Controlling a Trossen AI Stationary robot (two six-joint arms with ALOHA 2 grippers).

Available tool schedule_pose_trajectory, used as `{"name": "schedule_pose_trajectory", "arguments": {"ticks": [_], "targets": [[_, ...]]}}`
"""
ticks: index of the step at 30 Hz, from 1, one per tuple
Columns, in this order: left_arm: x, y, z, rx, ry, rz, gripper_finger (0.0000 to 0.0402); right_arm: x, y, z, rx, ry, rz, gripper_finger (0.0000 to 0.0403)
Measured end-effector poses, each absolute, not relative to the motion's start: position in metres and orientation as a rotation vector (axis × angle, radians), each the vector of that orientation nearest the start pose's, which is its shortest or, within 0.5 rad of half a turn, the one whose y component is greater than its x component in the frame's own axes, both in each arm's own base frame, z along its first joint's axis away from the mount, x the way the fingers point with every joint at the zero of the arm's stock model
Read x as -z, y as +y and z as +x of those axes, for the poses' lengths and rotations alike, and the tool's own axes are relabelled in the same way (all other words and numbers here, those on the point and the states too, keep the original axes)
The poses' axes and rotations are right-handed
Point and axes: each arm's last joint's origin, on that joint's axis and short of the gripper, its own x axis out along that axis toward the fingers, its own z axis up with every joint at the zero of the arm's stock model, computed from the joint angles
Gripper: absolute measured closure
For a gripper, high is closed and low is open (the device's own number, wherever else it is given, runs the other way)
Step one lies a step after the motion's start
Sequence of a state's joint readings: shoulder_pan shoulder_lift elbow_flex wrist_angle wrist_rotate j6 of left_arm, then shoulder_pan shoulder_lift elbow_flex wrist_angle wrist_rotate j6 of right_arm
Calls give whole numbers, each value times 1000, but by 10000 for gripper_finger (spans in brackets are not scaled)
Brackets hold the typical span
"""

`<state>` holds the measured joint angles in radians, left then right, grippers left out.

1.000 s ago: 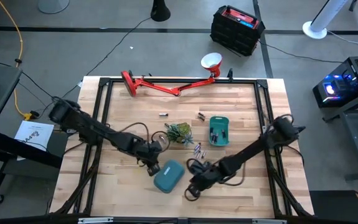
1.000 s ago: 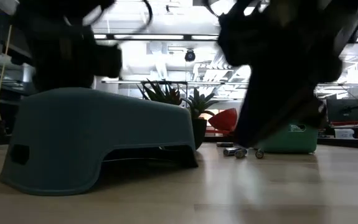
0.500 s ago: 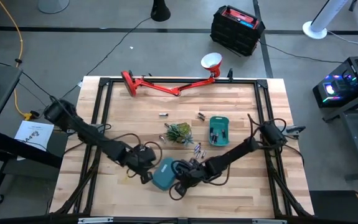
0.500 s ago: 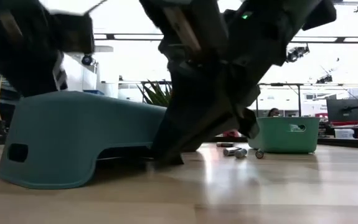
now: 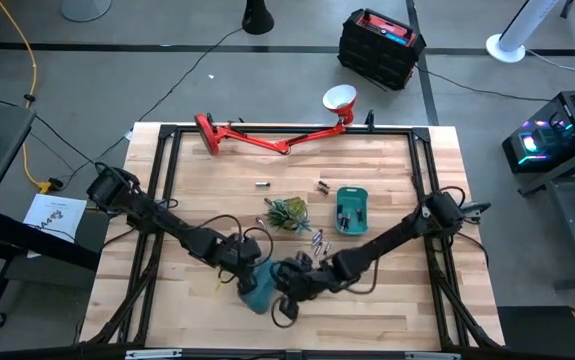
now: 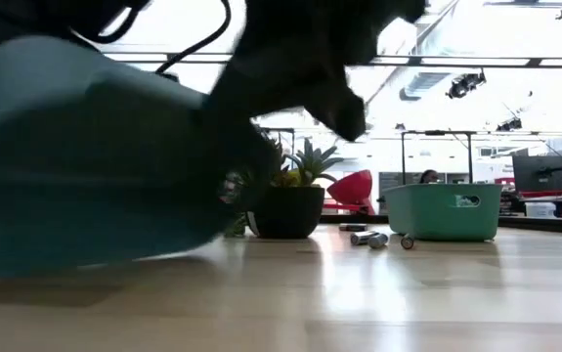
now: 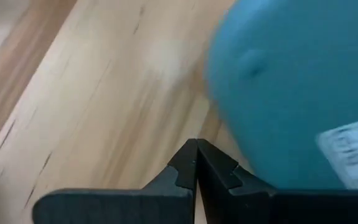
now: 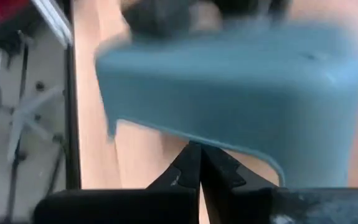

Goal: Sort batteries
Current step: Prepare the blue bin

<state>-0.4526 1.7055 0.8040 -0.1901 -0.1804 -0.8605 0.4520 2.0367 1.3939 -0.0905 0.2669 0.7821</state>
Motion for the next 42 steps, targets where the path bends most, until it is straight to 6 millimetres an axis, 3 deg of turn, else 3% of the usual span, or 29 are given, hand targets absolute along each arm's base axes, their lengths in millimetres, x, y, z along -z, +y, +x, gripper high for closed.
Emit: {"name": "schedule_pose_trajectory", "arguments": {"ticks": [3, 10, 15, 20, 25, 29, 35, 40, 42], "targets": [[-133, -120, 261, -246, 1099, -373, 401, -192, 179, 406, 131, 670, 432, 403], [-158, -101, 230, -420, 1173, -219, 401, -205, 153, 423, 130, 639, 371, 403], [-177, -99, 210, -483, 1176, -249, 401, -220, 145, 431, 87, 632, 342, 403], [-204, -115, 199, -400, 970, -343, 401, -231, 148, 414, 160, 837, 256, 403], [-221, -140, 195, -322, 720, -409, 401, -213, 148, 401, 169, 991, 299, 403], [-218, -156, 197, -276, 678, -459, 401, -201, 149, 403, 166, 953, 385, 403], [-217, -175, 196, -235, 603, -525, 401, -215, 155, 424, -3, 739, 489, 403], [-220, -180, 191, -235, 557, -538, 401, -193, 150, 434, -56, 790, 521, 403], [-222, -181, 189, -240, 542, -559, 401, -195, 149, 433, -60, 790, 506, 403]]}}
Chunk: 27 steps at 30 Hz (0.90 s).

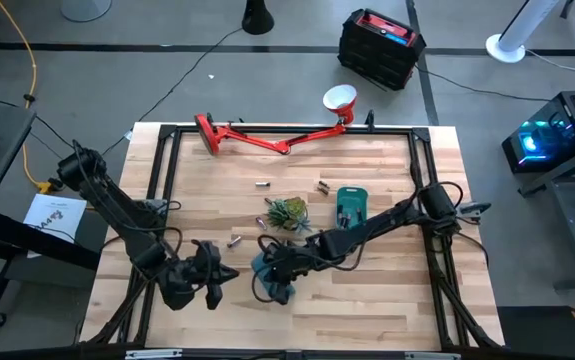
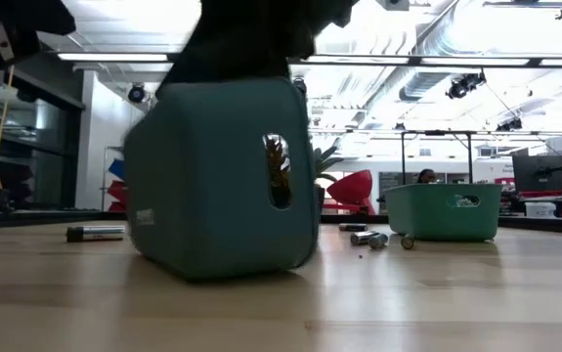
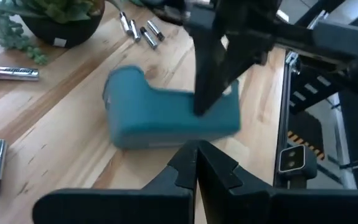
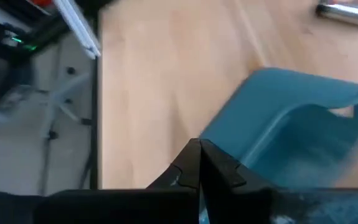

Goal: Sort batteries
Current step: Prepare the blue bin

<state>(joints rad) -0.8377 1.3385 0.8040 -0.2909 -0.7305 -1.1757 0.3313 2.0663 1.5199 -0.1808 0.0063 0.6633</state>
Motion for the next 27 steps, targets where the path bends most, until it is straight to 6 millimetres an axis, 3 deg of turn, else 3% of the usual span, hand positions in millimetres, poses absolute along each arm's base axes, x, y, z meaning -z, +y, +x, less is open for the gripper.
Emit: {"name": "schedule_pose_trajectory", "arguments": {"ticks": [7, 13, 19, 27], "targets": [[-230, -182, 192, -247, 502, -567, 401, -241, 147, 419, -51, 681, 423, 403], [-230, -173, 200, -292, 486, -560, 401, -216, 136, 403, 230, 885, 463, 403], [-228, -162, 211, -280, 552, -572, 401, -182, 139, 409, 206, 969, 532, 403], [-227, -174, 201, -227, 591, -604, 401, -187, 152, 434, 43, 756, 653, 403]]}}
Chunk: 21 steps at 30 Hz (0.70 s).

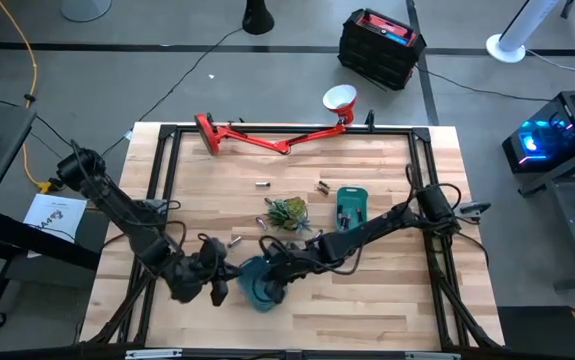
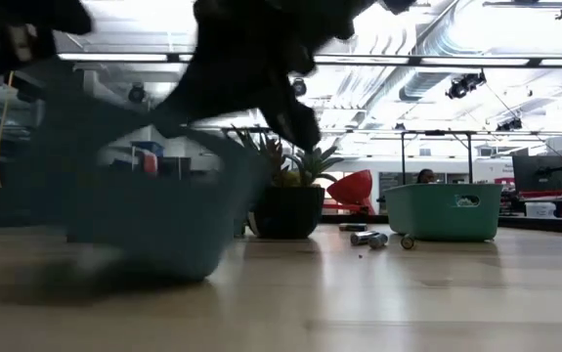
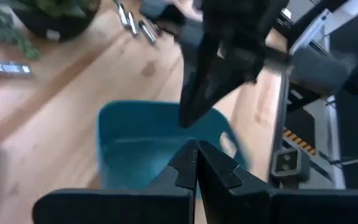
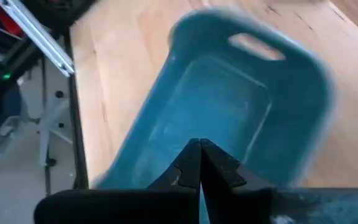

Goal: Sort batteries
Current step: Prepare the blue bin, then put the silver battery into the blue bin

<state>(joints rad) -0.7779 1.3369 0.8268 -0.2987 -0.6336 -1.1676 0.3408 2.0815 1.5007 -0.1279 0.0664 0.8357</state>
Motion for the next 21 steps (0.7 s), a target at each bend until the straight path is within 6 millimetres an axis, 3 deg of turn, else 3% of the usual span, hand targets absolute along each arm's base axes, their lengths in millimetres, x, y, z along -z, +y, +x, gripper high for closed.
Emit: {"name": "schedule_pose_trajectory", "arguments": {"ticks": [5, 8, 13, 17, 21], "targets": [[-223, -184, 184, -244, 612, -627, 401, -201, 154, 440, -44, 723, 604, 403], [-220, -187, 174, -278, 637, -656, 401, -201, 150, 436, 30, 759, 506, 403], [-210, -175, 162, -472, 672, -718, 401, -226, 131, 430, 125, 756, 450, 403], [-206, -154, 176, -503, 818, -588, 393, -233, 121, 421, 148, 806, 402, 403], [-204, -124, 202, -446, 970, -508, 346, -256, 116, 404, 183, 822, 366, 403]]}}
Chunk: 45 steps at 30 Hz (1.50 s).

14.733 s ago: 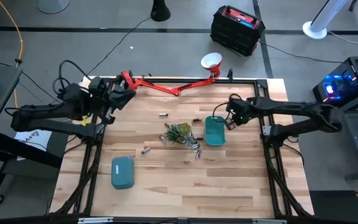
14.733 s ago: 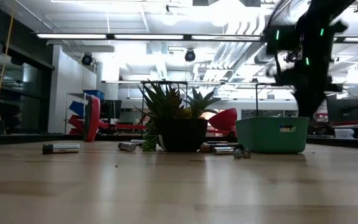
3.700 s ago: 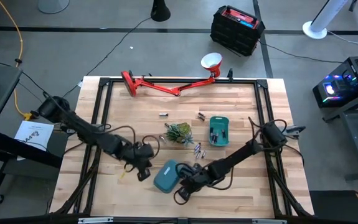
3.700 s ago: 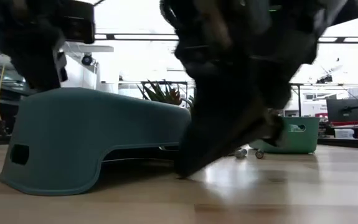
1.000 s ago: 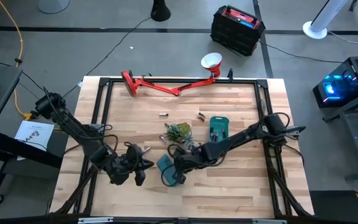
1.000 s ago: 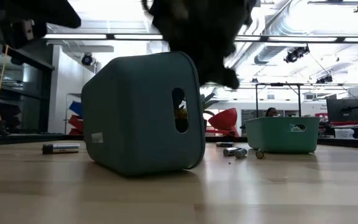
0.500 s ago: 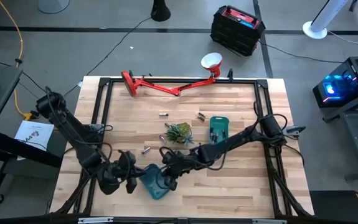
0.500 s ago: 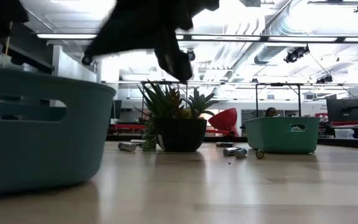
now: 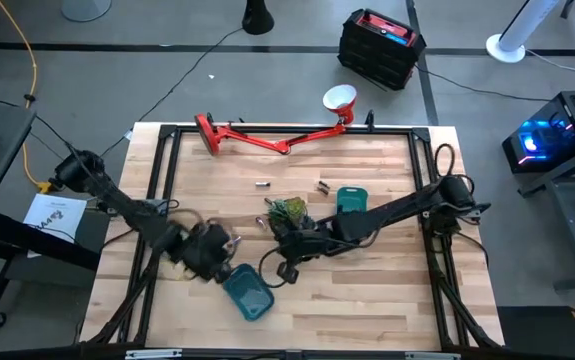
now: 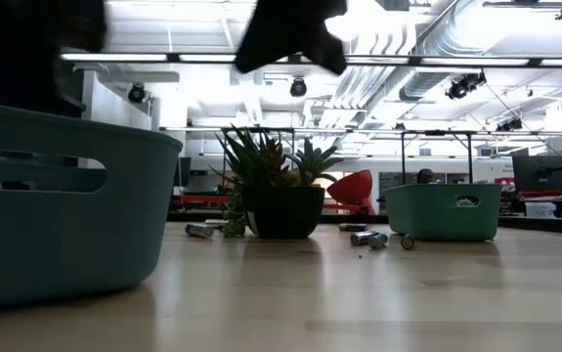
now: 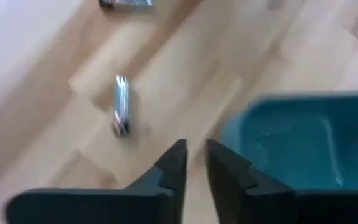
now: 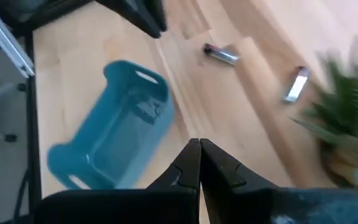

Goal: Sort batteries
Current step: Put the silver battery into the blue bin

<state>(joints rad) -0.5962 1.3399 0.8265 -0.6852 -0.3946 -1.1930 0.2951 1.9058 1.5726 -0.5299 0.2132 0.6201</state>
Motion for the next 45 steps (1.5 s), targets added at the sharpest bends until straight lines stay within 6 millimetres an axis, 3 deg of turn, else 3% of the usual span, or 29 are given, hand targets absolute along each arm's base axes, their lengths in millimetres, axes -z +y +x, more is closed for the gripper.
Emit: {"name": "schedule_pose_trajectory", "arguments": {"ticks": [6, 11, 16, 23, 26, 28, 30, 33, 34, 39, 45], "targets": [[-203, -80, 221, -537, 1016, -525, 239, -282, 119, 367, 313, 879, 302, 403], [-199, -62, 229, -513, 1094, -538, 173, -293, 130, 339, 422, 912, 291, 403], [-182, -55, 237, -550, 1177, -574, 150, -298, 139, 320, 512, 912, 315, 403], [-136, -57, 249, -615, 1373, -555, 149, -297, 146, 315, 543, 904, 345, 403], [-125, -58, 252, -627, 1409, -532, 161, -297, 147, 314, 547, 899, 348, 403], [-122, -59, 254, -603, 1419, -514, 189, -297, 147, 314, 548, 899, 348, 403], [-121, -61, 255, -587, 1411, -502, 240, -297, 147, 314, 548, 898, 347, 403], [-125, -61, 255, -568, 1387, -494, 353, -297, 147, 314, 550, 895, 344, 403], [-126, -60, 255, -564, 1378, -494, 371, -297, 147, 314, 554, 891, 340, 403], [-148, -57, 244, -580, 1333, -503, 372, -297, 146, 314, 554, 890, 323, 403], [-213, -82, 221, -347, 1052, -586, 372, -297, 143, 306, 581, 950, 283, 403]]}}
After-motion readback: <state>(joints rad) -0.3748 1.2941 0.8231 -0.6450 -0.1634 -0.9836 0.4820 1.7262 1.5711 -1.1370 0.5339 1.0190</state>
